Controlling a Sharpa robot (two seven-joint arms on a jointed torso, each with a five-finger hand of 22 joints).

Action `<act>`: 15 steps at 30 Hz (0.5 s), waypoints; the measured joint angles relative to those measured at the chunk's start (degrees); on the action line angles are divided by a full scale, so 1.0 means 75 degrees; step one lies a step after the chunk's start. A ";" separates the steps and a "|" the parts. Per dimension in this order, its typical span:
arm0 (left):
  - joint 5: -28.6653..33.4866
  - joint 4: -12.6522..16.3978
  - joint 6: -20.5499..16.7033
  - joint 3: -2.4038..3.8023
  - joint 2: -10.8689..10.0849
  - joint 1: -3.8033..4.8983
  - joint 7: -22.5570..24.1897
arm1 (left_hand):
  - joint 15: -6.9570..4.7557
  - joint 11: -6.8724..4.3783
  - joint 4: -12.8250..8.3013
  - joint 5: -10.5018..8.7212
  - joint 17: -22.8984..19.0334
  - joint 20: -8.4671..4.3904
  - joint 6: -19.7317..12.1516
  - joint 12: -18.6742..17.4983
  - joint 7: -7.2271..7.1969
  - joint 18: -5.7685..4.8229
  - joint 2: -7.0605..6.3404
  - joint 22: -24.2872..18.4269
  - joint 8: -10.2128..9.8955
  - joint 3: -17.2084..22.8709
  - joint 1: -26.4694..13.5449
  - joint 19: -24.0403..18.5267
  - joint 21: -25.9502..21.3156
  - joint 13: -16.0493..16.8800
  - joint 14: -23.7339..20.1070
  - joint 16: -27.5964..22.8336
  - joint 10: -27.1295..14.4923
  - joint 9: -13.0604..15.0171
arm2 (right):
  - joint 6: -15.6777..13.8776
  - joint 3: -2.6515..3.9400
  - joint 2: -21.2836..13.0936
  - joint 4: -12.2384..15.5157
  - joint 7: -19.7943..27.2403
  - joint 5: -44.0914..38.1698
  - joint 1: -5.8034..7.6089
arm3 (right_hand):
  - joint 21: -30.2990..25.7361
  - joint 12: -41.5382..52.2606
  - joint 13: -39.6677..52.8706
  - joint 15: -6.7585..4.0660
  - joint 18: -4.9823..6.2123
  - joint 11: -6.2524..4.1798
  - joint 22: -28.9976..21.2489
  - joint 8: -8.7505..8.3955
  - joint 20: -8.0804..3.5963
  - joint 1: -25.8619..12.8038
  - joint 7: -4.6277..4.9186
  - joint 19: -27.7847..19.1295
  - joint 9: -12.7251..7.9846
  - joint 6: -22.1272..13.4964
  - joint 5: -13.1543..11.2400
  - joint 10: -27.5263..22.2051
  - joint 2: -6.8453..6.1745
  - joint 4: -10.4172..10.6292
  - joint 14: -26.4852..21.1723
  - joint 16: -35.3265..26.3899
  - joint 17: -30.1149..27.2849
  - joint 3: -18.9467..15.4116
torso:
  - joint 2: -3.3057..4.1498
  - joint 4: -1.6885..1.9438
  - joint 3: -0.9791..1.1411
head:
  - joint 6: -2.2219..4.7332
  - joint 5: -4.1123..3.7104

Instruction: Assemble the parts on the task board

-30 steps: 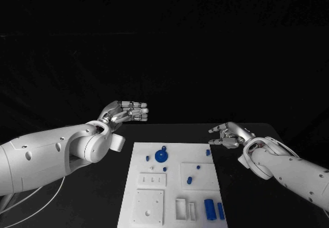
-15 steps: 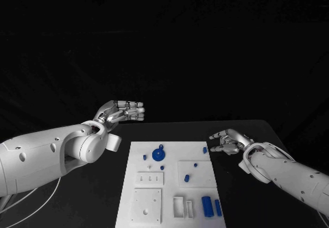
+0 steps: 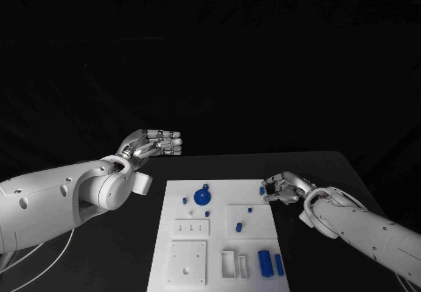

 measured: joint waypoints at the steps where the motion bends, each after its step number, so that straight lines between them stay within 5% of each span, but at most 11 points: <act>1: 0.0000 0.0004 0.0001 0.0000 -0.0002 0.0000 -0.0001 | 0.0000 0.0000 0.0000 0.0000 0.0000 0.0000 0.0000 0.0000 0.0000 0.0000 0.0000 0.0000 0.0000 0.0000 0.0000 0.0000 0.0000 0.0000 0.0000 0.0000 0.0000 0.0000 | 0.0013 0.0000 0.0019 -0.0020 0.0003 -0.0005 -0.0006 | 0.0000 0.0000 0.0000 0.0000 0.0000 0.0000 0.0000 0.0000 0.0000 0.0000 0.0005 0.0000 0.0000 0.0005 0.0000 0.0000 0.0000 0.0000 0.0000 0.0000 0.0008 0.0000 | 0.0001 0.0000 0.0001 | -0.0005 -0.0004; 15: -0.0012 0.0074 0.0013 0.0000 -0.0033 0.0000 -0.0007 | 0.0000 0.0000 0.0000 0.0000 0.0000 0.0000 0.0000 0.0000 0.0000 0.0000 0.0000 0.0000 0.0000 0.0000 0.0000 0.0000 0.0000 0.0000 0.0000 0.0000 0.0000 0.0000 | 0.0074 0.0001 0.0232 -0.0291 0.0013 -0.0085 -0.0020 | 0.0089 0.0031 0.0033 0.0000 0.0000 0.0019 -0.0001 0.0000 0.0001 -0.0122 0.0086 0.0000 0.0001 0.0271 0.0000 0.0022 0.0122 0.0086 0.0000 0.0043 0.0098 0.0019 | 0.0015 0.0019 0.0007 | -0.0077 -0.0016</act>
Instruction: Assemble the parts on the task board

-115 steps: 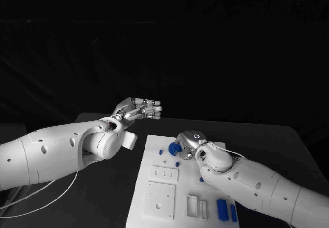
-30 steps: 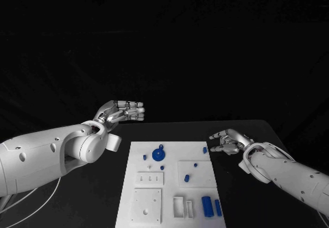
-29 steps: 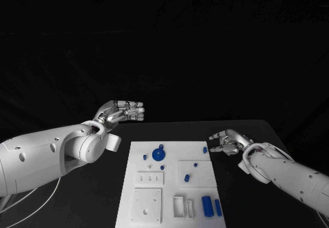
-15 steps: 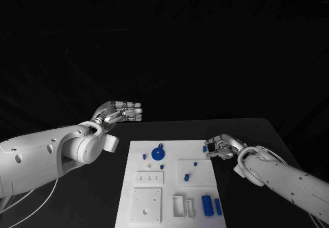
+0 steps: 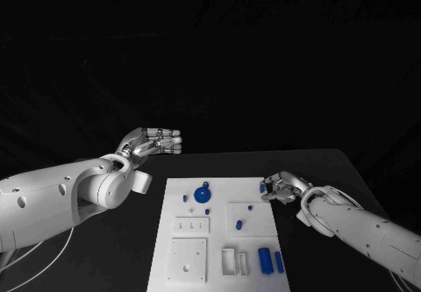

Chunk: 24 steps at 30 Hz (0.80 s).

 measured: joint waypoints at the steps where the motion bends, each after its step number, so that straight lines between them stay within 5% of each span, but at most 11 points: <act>1: -0.0002 0.0003 0.0000 0.0000 -0.0001 0.0000 0.0000 | 0.0000 0.0000 0.0000 0.0000 0.0000 0.0000 0.0000 0.0000 0.0000 0.0000 0.0000 0.0000 0.0000 0.0000 0.0000 0.0000 0.0000 0.0000 0.0000 0.0000 0.0000 0.0000 | -0.0001 0.0000 0.0006 -0.0005 0.0000 -0.0004 0.0000 | 0.0000 0.0000 0.0003 0.0000 0.0000 0.0010 0.0000 0.0000 0.0000 -0.0012 0.0000 0.0000 0.0000 0.0012 0.0000 0.0010 0.0012 0.0009 0.0000 0.0000 0.0003 -0.0009 | 0.0000 0.0000 0.0000 | -0.0001 0.0002; 10: -0.0020 0.0027 0.0004 0.0002 -0.0006 0.0000 -0.0004 | 0.0000 0.0000 0.0000 0.0000 0.0000 0.0000 0.0000 0.0000 0.0000 -0.0001 0.0000 0.0000 0.0000 0.0000 0.0000 0.0000 0.0000 0.0000 0.0000 0.0000 0.0000 0.0000 | -0.0028 0.0002 0.0031 -0.0060 -0.0010 -0.0017 -0.0001 | 0.0101 0.0089 0.0040 0.0043 0.0000 0.0062 -0.0001 0.0000 0.0000 -0.0213 0.0068 0.0000 -0.0001 0.0427 -0.0118 0.0062 0.0213 0.0115 0.0043 0.0085 0.0074 0.0141 | -0.0009 -0.0010 0.0002 | -0.0007 0.0006; 14: -0.0024 0.0043 0.0005 0.0002 -0.0008 0.0001 -0.0006 | 0.0000 0.0000 0.0000 0.0000 0.0000 0.0000 0.0000 0.0000 0.0000 0.0000 0.0000 0.0000 0.0000 0.0000 0.0000 0.0000 0.0000 0.0000 0.0000 0.0000 0.0000 0.0000 | -0.0039 0.0003 0.0042 -0.0063 -0.0011 -0.0010 0.0002 | 0.0101 0.0119 0.0047 0.0069 0.0001 0.0105 -0.0001 0.0000 0.0000 -0.0305 0.0037 0.0000 0.0011 0.0750 -0.0421 0.0105 0.0305 0.0082 0.0072 0.0088 0.0094 0.0300 | -0.0010 -0.0010 0.0002 | -0.0012 -0.0003; 24: -0.0031 0.0057 0.0009 0.0002 -0.0008 0.0001 -0.0008 | 0.0000 0.0000 0.0000 0.0000 0.0000 0.0000 0.0000 0.0000 0.0000 -0.0001 0.0000 0.0000 0.0000 0.0000 0.0000 0.0000 0.0000 0.0000 0.0000 0.0000 0.0000 0.0000 | -0.0071 0.0004 0.0089 -0.0082 -0.0027 -0.0002 0.0002 | 0.0146 0.0149 0.0047 0.0069 0.0000 0.0134 -0.0001 0.0000 0.0028 -0.0342 0.0056 -0.0028 0.0019 0.0852 -0.0533 0.0078 0.0342 0.0040 0.0071 0.0117 0.0115 0.0402 | -0.0012 -0.0009 0.0004 | -0.0013 -0.0012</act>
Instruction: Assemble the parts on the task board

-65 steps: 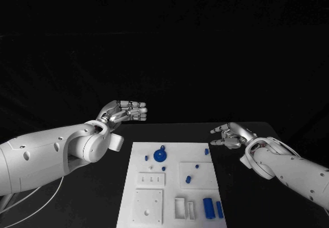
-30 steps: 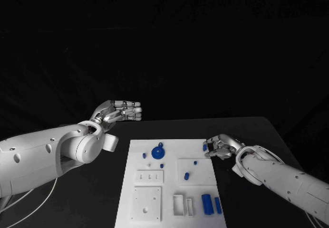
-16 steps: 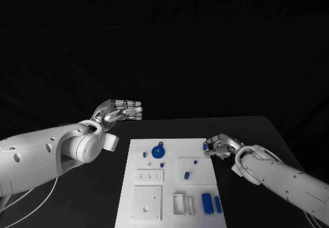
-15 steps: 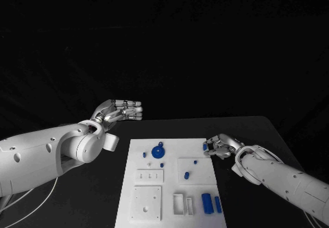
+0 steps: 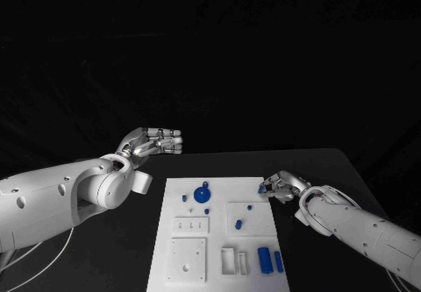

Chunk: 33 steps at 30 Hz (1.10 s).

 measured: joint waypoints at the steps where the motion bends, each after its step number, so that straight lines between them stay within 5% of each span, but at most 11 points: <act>1: 0.0000 0.0001 0.0000 0.0000 0.0000 0.0000 0.0000 | 0.0000 0.0000 0.0000 0.0000 0.0000 0.0000 0.0000 0.0000 0.0000 0.0000 0.0000 0.0000 0.0000 0.0000 0.0000 0.0000 0.0000 0.0000 0.0000 0.0000 0.0000 0.0000 | -0.0005 0.0000 0.0005 -0.0001 -0.0002 0.0000 0.0000 | 0.0000 0.0000 0.0000 0.0000 0.0000 -0.0001 0.0000 0.0000 0.0000 0.0000 0.0001 0.0000 0.0000 0.0001 0.0000 0.0001 0.0000 0.0000 0.0000 0.0000 0.0000 0.0000 | 0.0000 -0.0001 0.0001 | 0.0000 -0.0003; 14: -0.0006 0.0016 0.0002 0.0000 -0.0014 0.0000 -0.0004 | 0.0000 0.0000 0.0000 0.0000 0.0000 0.0000 0.0000 0.0000 0.0000 0.0000 0.0000 0.0000 0.0000 0.0000 0.0000 0.0000 0.0000 0.0000 0.0000 0.0000 0.0000 0.0000 | -0.0054 0.0003 0.0027 0.0001 -0.0065 -0.0011 0.0003 | -0.0136 -0.0054 -0.0117 0.0063 -0.0001 0.0124 0.0000 0.0000 0.0096 0.0080 0.0125 0.0041 0.0000 -0.0486 0.0335 -0.0125 -0.0164 0.0048 -0.0064 -0.0025 -0.0063 -0.0486 | 0.0002 -0.0005 0.0008 | 0.0013 -0.0010; 20: -0.0008 0.0018 0.0002 0.0000 -0.0023 0.0000 -0.0006 | 0.0000 0.0000 0.0000 0.0000 0.0000 0.0000 0.0000 0.0000 0.0000 0.0000 0.0000 0.0000 0.0000 0.0000 0.0000 0.0000 0.0000 0.0000 0.0000 0.0000 0.0000 0.0000 | -0.0099 0.0004 0.0024 0.0024 -0.0136 -0.0056 0.0003 | -0.0206 -0.0084 -0.0163 0.0091 0.0134 0.0176 -0.0001 0.0000 0.0124 0.0079 0.0174 0.0014 -0.0002 -0.0650 0.0483 -0.0178 -0.0247 0.0212 -0.0093 -0.0034 -0.0068 -0.0849 | 0.0002 -0.0012 0.0010 | 0.0031 -0.0023; 33: -0.0012 0.0022 0.0002 0.0000 -0.0045 0.0000 -0.0008 | 0.0000 0.0000 0.0000 0.0000 0.0000 0.0000 0.0000 0.0000 0.0000 0.0000 0.0000 0.0000 0.0000 0.0000 0.0000 0.0000 0.0000 0.0000 0.0000 0.0000 0.0000 0.0000 | -0.0427 0.0004 -0.0070 0.0348 -0.0610 -0.0300 -0.0046 | 0.0211 0.0125 -0.0047 0.0054 0.0141 0.0079 -0.0001 -0.0001 0.0152 0.0085 0.0006 0.0042 0.0031 -0.0207 0.0498 -0.0024 -0.0380 0.0825 0.0055 0.0238 0.0252 -0.1712 | 0.0004 -0.0010 0.0013 | 0.0047 -0.0063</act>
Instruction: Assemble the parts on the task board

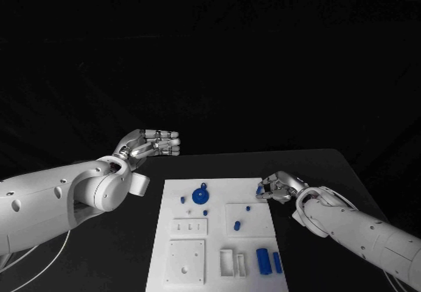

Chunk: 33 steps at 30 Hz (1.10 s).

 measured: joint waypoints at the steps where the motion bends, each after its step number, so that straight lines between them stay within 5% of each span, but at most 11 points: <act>1: 0.0000 0.0001 0.0000 0.0000 -0.0001 0.0000 0.0000 | 0.0000 0.0000 0.0000 0.0000 0.0000 0.0000 0.0000 0.0000 0.0000 0.0000 0.0000 0.0000 0.0000 0.0000 0.0000 0.0000 0.0000 0.0000 0.0000 0.0000 0.0000 0.0000 | -0.0037 0.0000 -0.0010 0.0039 -0.0055 -0.0024 -0.0008 | 0.0000 0.0000 0.0003 0.0000 0.0000 0.0000 0.0000 0.0000 0.0000 -0.0018 -0.0011 0.0000 0.0011 0.0068 0.0016 0.0000 -0.0018 0.0039 0.0000 0.0000 0.0007 -0.0039 | 0.0000 -0.0001 0.0000 | 0.0000 -0.0001; 11: -0.0001 0.0005 0.0001 0.0000 -0.0007 0.0000 -0.0001 | 0.0000 0.0000 0.0000 0.0000 0.0000 0.0000 0.0000 0.0000 0.0000 0.0000 0.0000 0.0000 0.0000 0.0000 0.0000 0.0000 0.0000 0.0000 0.0000 0.0000 0.0000 0.0000 | -0.0553 0.0005 -0.0053 0.0332 -0.0664 -0.0374 -0.0090 | 0.0164 0.0005 0.0037 -0.0085 0.0043 -0.0095 0.0006 0.0000 -0.0088 -0.0025 -0.0167 -0.0028 0.0215 0.0480 0.0043 0.0095 -0.0146 0.0507 0.0085 0.0000 0.0106 -0.0235 | 0.0000 0.0000 -0.0002 | 0.0004 -0.0046; 33: -0.0003 -0.0008 0.0010 0.0000 -0.0004 -0.0002 -0.0008 | 0.0000 0.0000 0.0000 0.0000 0.0000 0.0000 0.0000 0.0000 0.0000 0.0000 0.0000 0.0000 0.0000 0.0000 0.0000 0.0000 0.0000 0.0000 0.0000 0.0000 0.0000 0.0000 | -0.1101 0.0009 0.0019 0.0379 -0.1150 -0.0812 -0.0137 | 0.0205 0.0004 0.0063 -0.0109 0.0042 -0.0123 0.0004 0.0002 -0.0113 0.0017 -0.0209 0.0000 0.0357 0.0602 -0.0083 0.0122 -0.0104 0.0366 0.0110 0.0000 0.0172 0.0000 | 0.0006 0.0013 0.0000 | 0.0006 -0.0069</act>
